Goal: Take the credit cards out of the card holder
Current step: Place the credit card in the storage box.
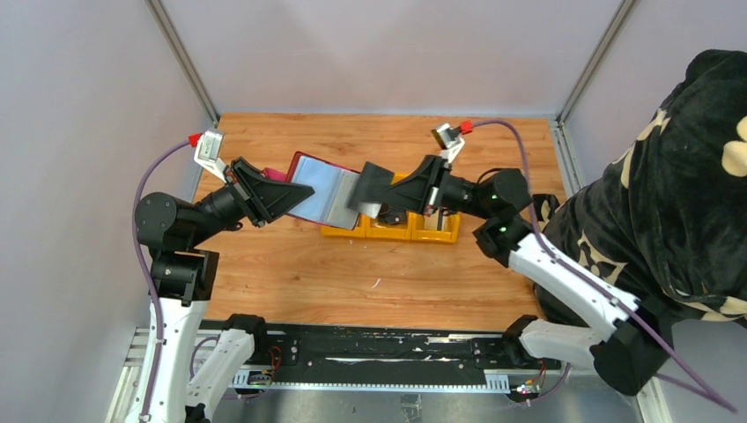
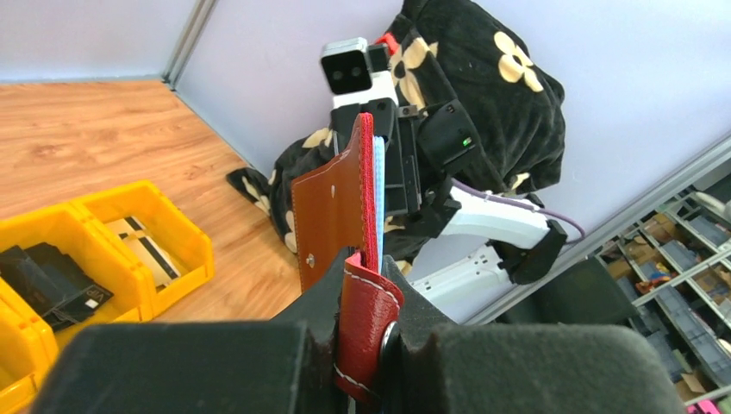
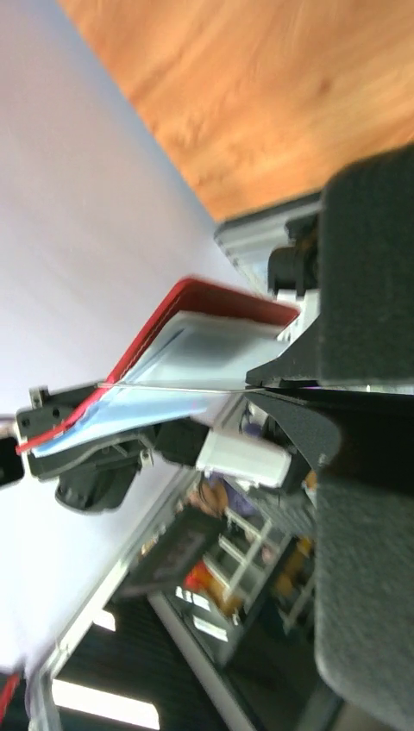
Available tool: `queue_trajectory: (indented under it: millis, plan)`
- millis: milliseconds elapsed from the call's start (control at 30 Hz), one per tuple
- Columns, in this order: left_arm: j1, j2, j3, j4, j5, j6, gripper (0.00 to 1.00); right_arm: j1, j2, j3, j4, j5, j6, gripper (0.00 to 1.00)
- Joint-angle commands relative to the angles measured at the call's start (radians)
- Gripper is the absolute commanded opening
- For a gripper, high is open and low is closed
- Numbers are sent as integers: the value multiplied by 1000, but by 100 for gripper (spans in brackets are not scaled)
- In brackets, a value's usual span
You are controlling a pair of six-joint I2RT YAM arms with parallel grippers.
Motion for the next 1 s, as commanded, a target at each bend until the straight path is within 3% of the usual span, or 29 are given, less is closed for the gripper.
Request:
queue_trajectory:
  millis: [0,167,367,700,967]
  plan:
    - [3,2,31,-20,6,58,0,-104,-129,0,-378,-39,-215,0]
    - [3,11,50,-35,17,82,0,-222,-161,24,-631,-24,-381,0]
    - [3,32,93,-162,47,167,0,-271,-24,86,-897,118,-593,0]
    - [3,36,135,-263,103,229,0,-254,419,309,-1027,284,-709,0]
    - [3,24,130,-256,158,239,1,-205,594,470,-1092,404,-735,0]
